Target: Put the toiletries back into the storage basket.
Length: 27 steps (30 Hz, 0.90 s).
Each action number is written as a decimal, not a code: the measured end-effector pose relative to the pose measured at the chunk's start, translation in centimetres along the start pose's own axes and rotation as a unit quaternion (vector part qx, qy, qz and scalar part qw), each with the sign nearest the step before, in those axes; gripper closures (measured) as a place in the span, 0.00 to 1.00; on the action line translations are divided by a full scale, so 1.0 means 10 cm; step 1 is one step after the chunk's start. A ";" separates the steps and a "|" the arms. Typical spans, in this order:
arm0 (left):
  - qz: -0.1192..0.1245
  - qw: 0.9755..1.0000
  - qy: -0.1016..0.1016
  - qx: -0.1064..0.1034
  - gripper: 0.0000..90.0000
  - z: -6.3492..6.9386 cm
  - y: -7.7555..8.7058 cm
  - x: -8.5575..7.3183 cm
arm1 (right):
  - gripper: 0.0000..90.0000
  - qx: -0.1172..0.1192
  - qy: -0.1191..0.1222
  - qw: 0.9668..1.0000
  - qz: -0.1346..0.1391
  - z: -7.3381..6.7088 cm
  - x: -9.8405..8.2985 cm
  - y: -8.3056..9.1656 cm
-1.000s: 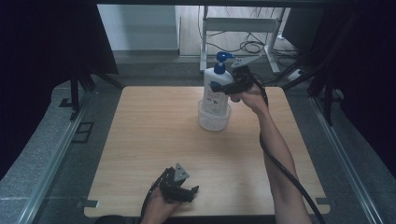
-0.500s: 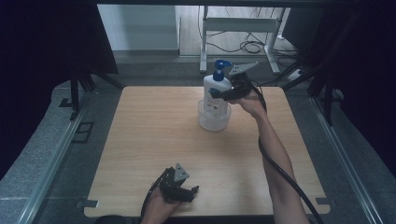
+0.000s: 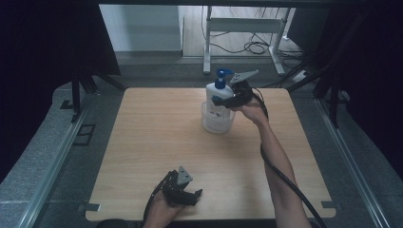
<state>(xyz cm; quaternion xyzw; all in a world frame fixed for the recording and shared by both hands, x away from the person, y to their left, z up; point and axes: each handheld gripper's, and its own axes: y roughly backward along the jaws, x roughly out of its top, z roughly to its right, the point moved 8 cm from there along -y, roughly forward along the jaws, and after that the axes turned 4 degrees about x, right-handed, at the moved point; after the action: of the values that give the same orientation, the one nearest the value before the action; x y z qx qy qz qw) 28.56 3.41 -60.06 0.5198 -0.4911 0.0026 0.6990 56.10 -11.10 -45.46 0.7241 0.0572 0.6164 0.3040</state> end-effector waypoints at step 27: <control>0.000 1.000 0.001 0.000 0.15 0.00 0.00 0.00 | 0.25 -0.005 -0.012 1.000 0.009 0.01 -0.15 -0.02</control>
<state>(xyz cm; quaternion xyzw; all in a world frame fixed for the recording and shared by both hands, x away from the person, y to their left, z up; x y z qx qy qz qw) 28.55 3.37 -60.05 0.5200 -0.4905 0.0029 0.6993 55.84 -11.70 -46.87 0.7302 0.0440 0.6107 0.3033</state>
